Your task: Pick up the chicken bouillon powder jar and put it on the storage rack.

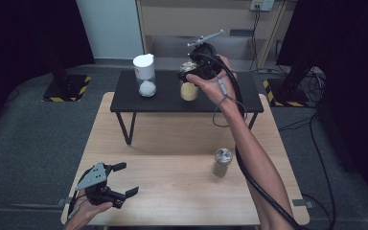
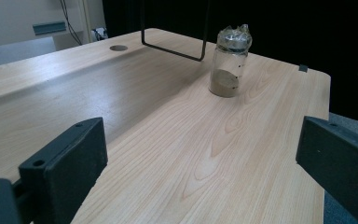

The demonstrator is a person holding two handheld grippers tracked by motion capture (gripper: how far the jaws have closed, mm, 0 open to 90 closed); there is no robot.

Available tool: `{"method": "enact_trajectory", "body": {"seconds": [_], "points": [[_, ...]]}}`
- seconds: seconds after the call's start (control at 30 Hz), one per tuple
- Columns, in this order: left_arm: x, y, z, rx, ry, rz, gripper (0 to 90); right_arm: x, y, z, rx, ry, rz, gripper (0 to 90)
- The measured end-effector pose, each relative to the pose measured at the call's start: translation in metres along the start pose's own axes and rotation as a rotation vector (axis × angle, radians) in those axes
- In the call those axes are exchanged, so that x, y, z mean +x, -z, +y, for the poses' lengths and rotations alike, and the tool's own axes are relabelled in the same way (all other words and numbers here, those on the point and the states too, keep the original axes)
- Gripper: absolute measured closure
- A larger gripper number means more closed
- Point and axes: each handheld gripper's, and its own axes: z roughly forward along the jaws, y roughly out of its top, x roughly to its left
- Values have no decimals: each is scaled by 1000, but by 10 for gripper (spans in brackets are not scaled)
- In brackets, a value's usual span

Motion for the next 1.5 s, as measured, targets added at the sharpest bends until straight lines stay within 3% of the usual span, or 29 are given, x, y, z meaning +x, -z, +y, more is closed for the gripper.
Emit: {"method": "enact_trajectory", "body": {"seconds": [0.63, 1.5], "points": [[1, -1, 0, 1, 3, -1, 11, -12, -30, 3, 3, -50, -57, 354], [1, -1, 0, 8, 2, -3, 13, -19, -53, -2, 29, -79, -53, 354]]}}
